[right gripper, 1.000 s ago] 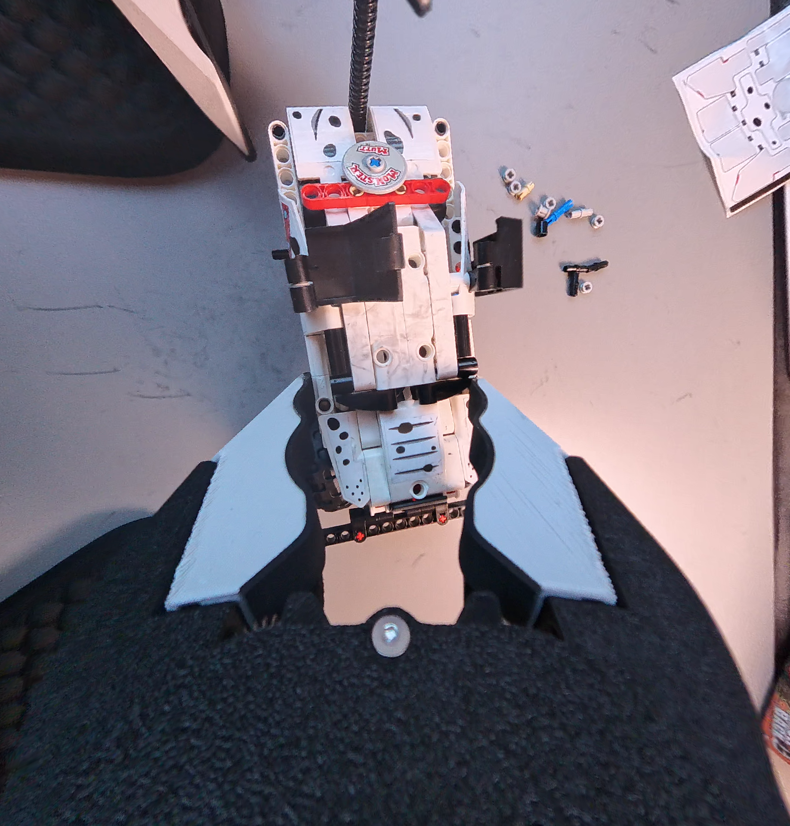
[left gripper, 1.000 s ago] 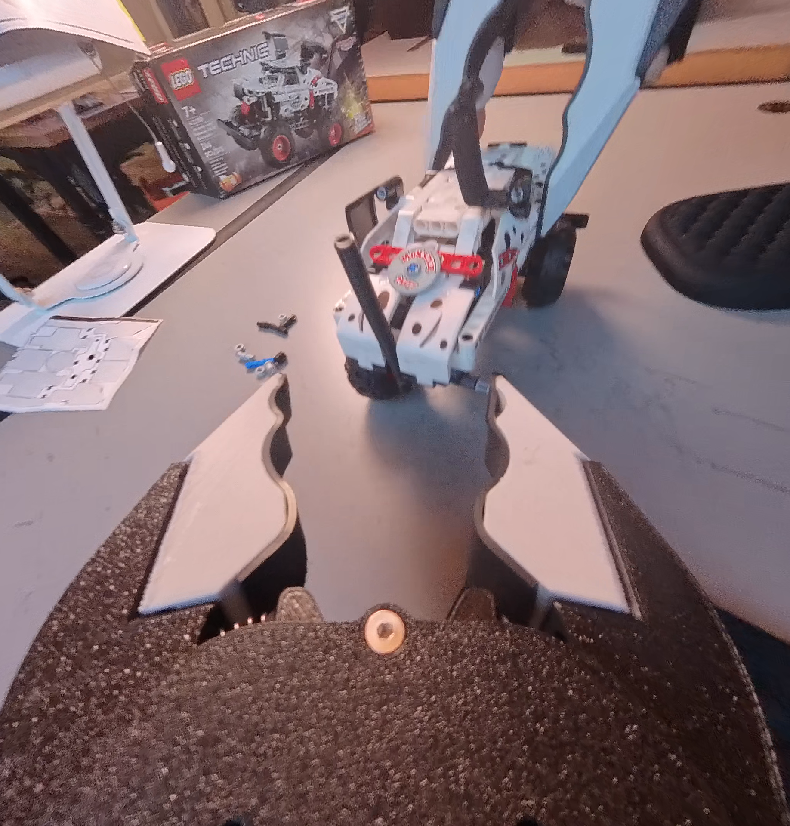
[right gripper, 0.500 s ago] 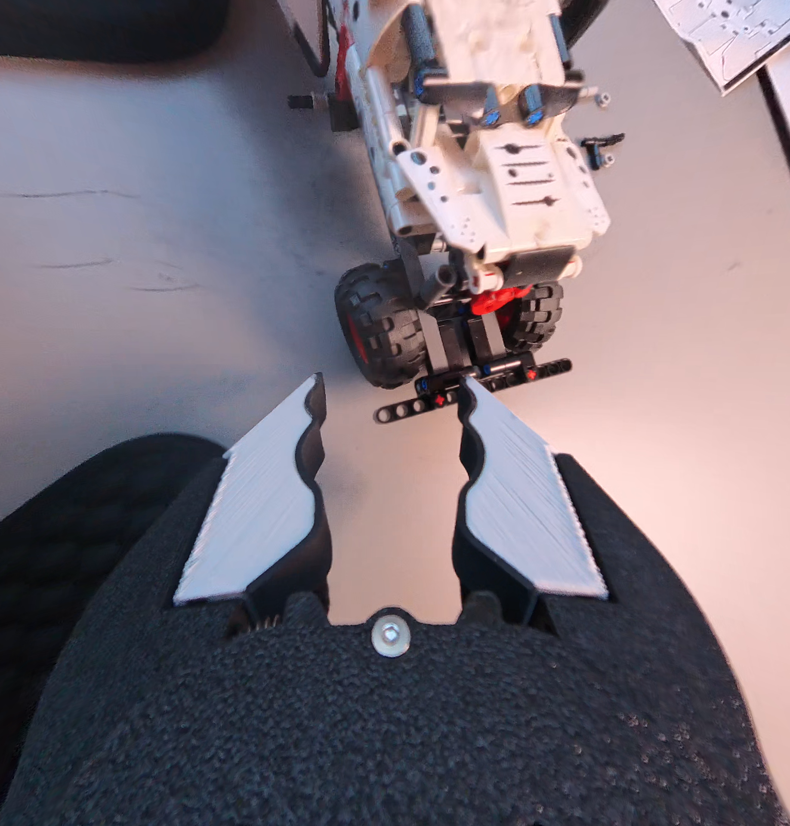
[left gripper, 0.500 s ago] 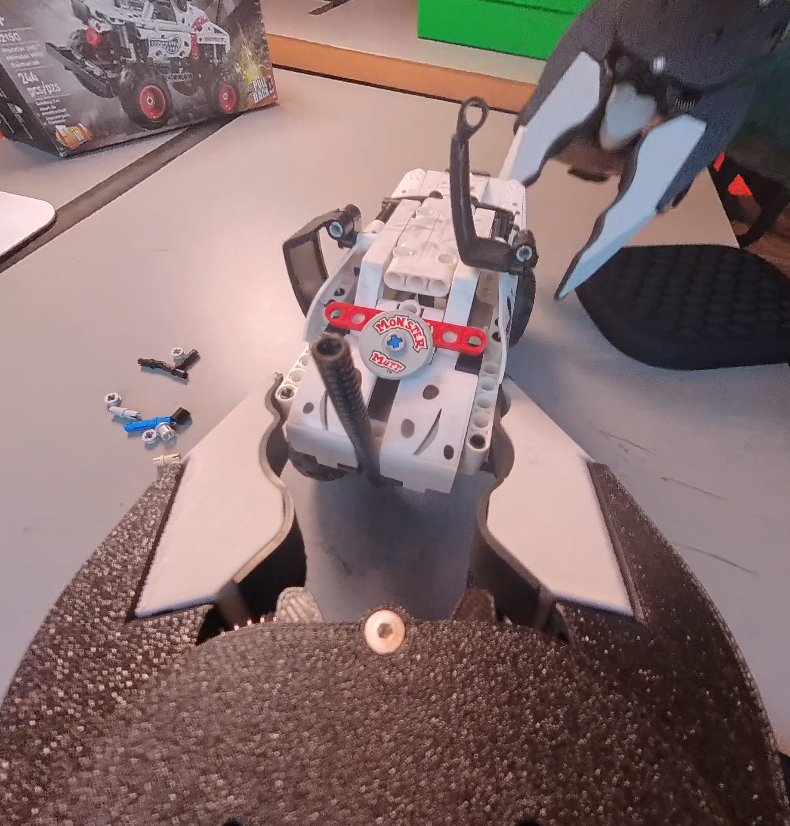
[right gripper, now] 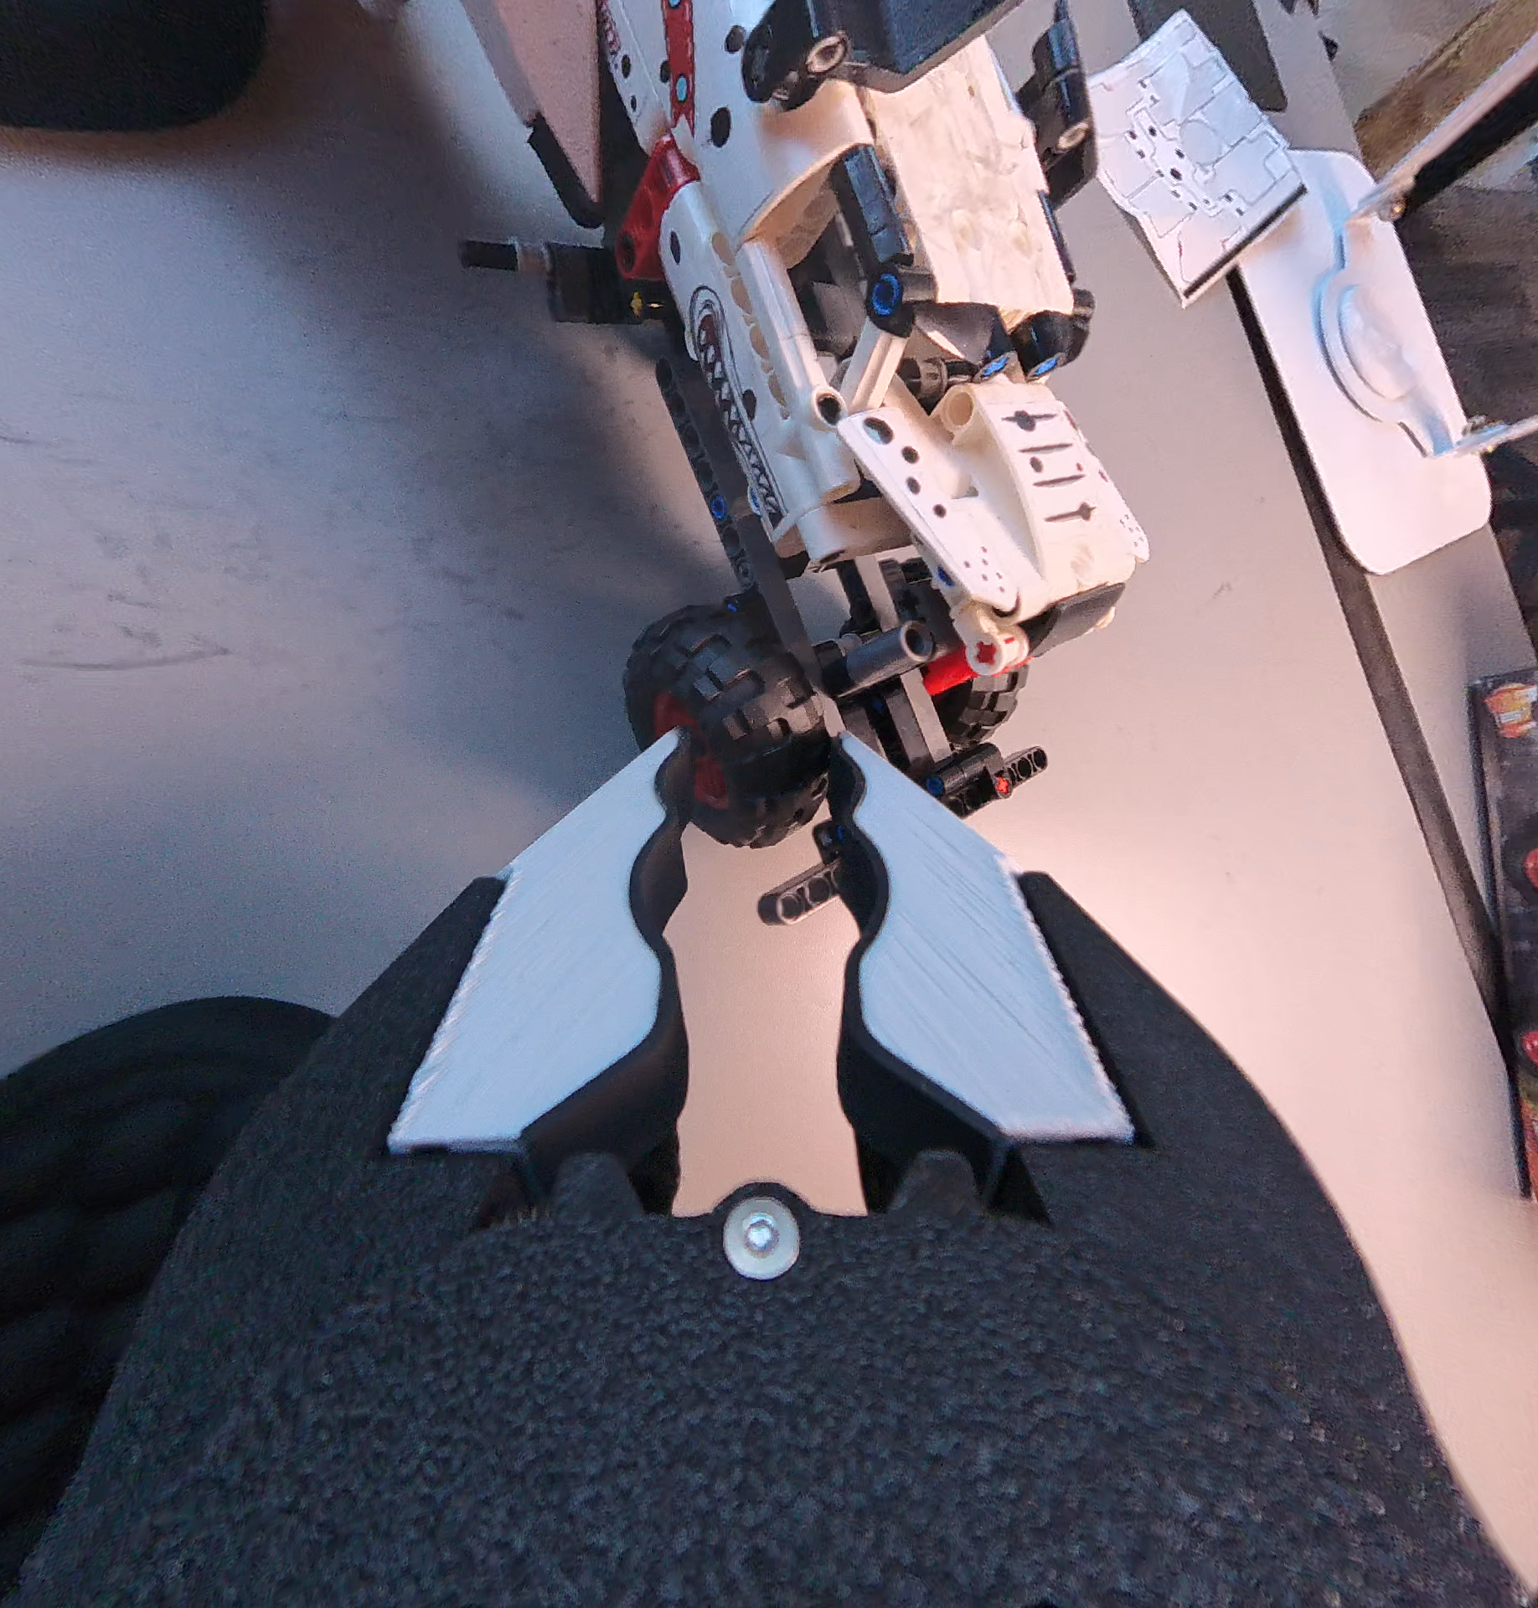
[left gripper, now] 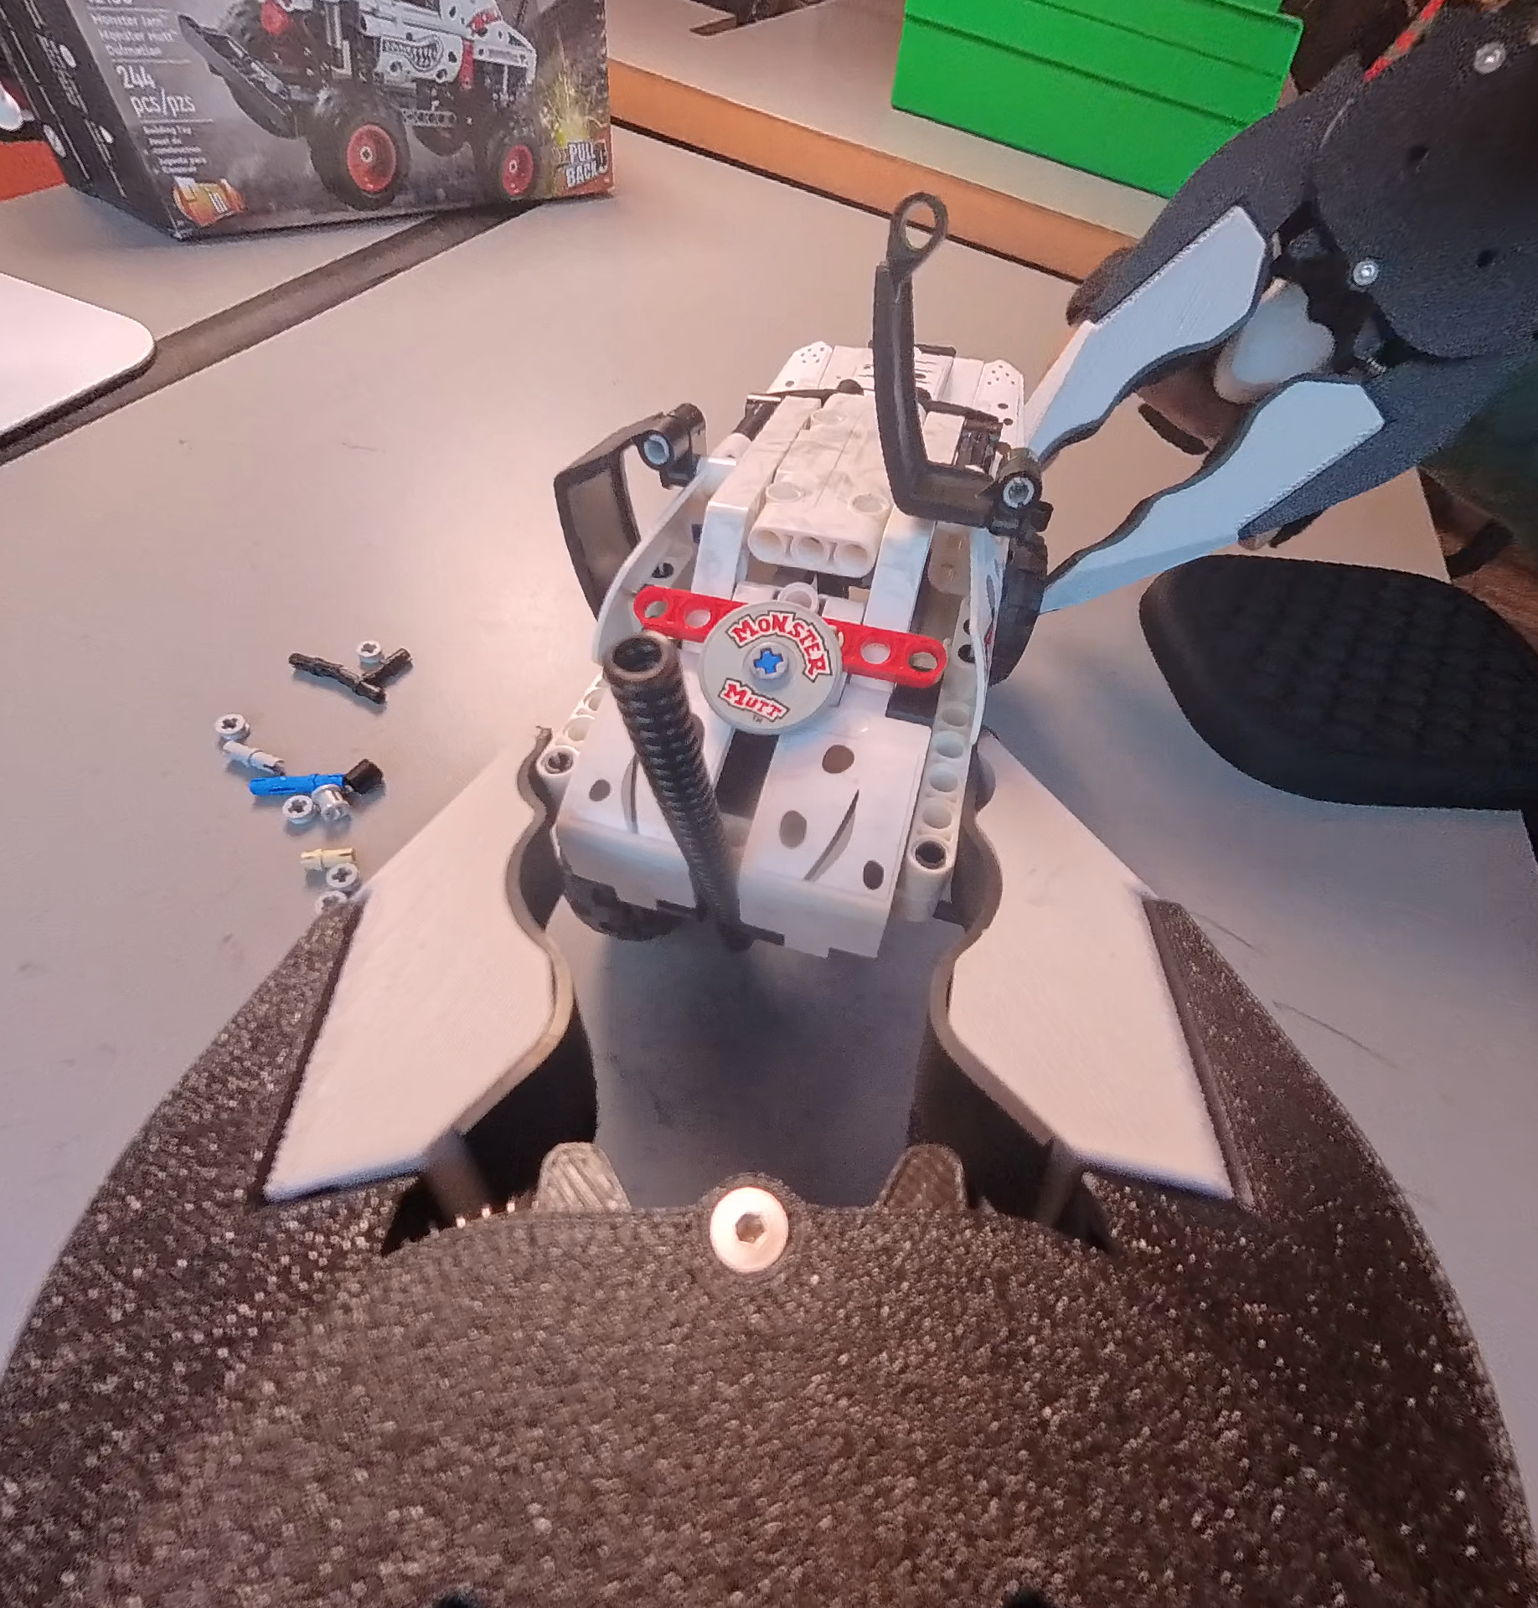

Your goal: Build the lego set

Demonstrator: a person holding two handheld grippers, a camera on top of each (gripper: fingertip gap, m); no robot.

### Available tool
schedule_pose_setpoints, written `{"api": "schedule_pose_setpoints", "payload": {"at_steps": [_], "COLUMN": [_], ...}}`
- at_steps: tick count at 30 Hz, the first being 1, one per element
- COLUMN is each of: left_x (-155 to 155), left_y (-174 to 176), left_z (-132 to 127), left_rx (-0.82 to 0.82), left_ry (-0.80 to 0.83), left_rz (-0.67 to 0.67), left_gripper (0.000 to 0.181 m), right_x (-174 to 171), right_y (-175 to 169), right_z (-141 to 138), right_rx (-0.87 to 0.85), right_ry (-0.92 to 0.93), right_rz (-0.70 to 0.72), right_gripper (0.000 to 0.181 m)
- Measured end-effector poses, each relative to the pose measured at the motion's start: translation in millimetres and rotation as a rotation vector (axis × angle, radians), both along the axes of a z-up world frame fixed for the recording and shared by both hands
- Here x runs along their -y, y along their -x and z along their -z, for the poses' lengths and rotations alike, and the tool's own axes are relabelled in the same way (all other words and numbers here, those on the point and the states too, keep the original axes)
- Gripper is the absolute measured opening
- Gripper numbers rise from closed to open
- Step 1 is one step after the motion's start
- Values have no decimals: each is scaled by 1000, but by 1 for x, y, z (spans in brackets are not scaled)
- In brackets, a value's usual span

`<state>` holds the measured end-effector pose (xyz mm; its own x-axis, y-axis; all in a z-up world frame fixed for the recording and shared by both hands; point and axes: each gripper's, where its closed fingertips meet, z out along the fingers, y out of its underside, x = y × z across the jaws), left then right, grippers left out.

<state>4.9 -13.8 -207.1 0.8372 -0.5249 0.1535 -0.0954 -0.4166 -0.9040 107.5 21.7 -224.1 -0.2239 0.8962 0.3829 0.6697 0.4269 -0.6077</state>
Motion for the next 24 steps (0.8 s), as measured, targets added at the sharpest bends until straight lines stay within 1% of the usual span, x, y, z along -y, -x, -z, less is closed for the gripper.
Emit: {"api": "schedule_pose_setpoints", "payload": {"at_steps": [3,8,13,15,17,20,22,24], "left_x": [2,5,5,4,4,5,6,6], "left_y": [-2,-5,-4,-3,-3,-3,-2,-2], "left_z": [1,5,10,11,11,11,11,11], "left_rx": [-27,-132,-227,-248,-235,-246,-249,-258], "left_ry": [-8,-32,-30,-27,-31,-33,-34,-35], "left_rz": [-11,-39,-96,-104,-84,-80,-79,-82], "left_gripper": [90,89,91,90,90,90,90,90], "right_x": [0,2,5,6,7,7,13,12], "right_y": [-1,-4,-5,-5,-5,-6,-6,-7], "right_z": [0,6,9,9,9,9,9,7], "right_rx": [-9,-18,-56,-60,-70,-86,-87,-99], "right_ry": [40,82,139,104,82,85,95,101], "right_rz": [118,252,323,311,260,195,144,118], "right_gripper": [26,26,25,26,27,30,36,36]}}
